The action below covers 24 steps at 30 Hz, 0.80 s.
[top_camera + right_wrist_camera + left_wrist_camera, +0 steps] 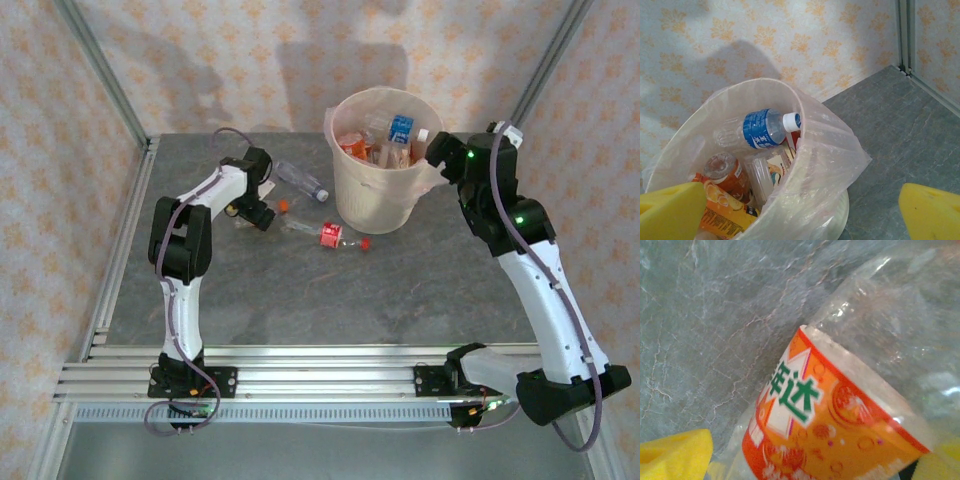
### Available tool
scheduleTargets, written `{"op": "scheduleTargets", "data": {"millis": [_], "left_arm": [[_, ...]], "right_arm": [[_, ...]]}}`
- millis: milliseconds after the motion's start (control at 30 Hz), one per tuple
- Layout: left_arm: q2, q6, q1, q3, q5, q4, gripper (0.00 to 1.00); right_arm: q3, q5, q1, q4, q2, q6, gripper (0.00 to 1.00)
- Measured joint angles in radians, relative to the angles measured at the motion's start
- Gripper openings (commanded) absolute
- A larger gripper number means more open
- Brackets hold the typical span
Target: Put the plastic bottles in the bin
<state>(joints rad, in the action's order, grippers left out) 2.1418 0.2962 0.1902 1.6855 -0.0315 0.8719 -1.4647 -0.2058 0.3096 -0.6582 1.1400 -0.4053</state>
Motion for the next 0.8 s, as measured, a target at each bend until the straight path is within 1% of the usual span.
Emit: {"op": "scheduleTargets", "data": {"millis": [167, 267, 333, 433, 500, 533, 600, 667, 733, 800], "left_arm": [[0.008, -0.016, -0.021, 0.000, 0.002, 0.000, 0.86], [0.015, -0.025, -0.023, 0.002, 0.007, 0.000, 0.79], [0.024, -0.035, -0.023, 0.006, 0.014, 0.000, 0.77], [0.039, -0.043, -0.023, 0.008, 0.028, 0.001, 0.68], [0.040, -0.051, -0.022, 0.009, 0.038, 0.003, 0.67], [0.040, -0.053, -0.022, 0.009, 0.040, 0.003, 0.63], [0.040, -0.059, -0.022, 0.009, 0.042, 0.003, 0.60], [0.040, -0.061, -0.022, 0.009, 0.042, 0.003, 0.54], [0.040, -0.063, -0.022, 0.009, 0.042, 0.003, 0.51], [0.034, -0.063, -0.022, 0.006, 0.042, 0.003, 0.51]], "right_arm": [[0.018, 0.000, 0.000, 0.000, 0.000, -0.003, 0.99], [0.021, 0.000, 0.000, 0.000, 0.000, -0.003, 0.99], [0.021, 0.000, 0.000, 0.000, 0.000, -0.003, 0.99], [0.021, 0.000, 0.000, 0.000, 0.000, -0.003, 0.99], [0.021, 0.000, 0.000, 0.000, 0.000, -0.003, 0.99], [0.021, 0.000, 0.000, 0.000, 0.000, -0.003, 0.99], [0.021, 0.000, 0.000, 0.000, 0.000, -0.003, 0.99], [0.022, 0.000, 0.000, 0.000, 0.000, -0.004, 0.99], [0.027, 0.003, 0.000, 0.001, -0.001, -0.006, 0.99], [0.033, 0.011, 0.000, 0.002, -0.002, -0.008, 0.99]]}}
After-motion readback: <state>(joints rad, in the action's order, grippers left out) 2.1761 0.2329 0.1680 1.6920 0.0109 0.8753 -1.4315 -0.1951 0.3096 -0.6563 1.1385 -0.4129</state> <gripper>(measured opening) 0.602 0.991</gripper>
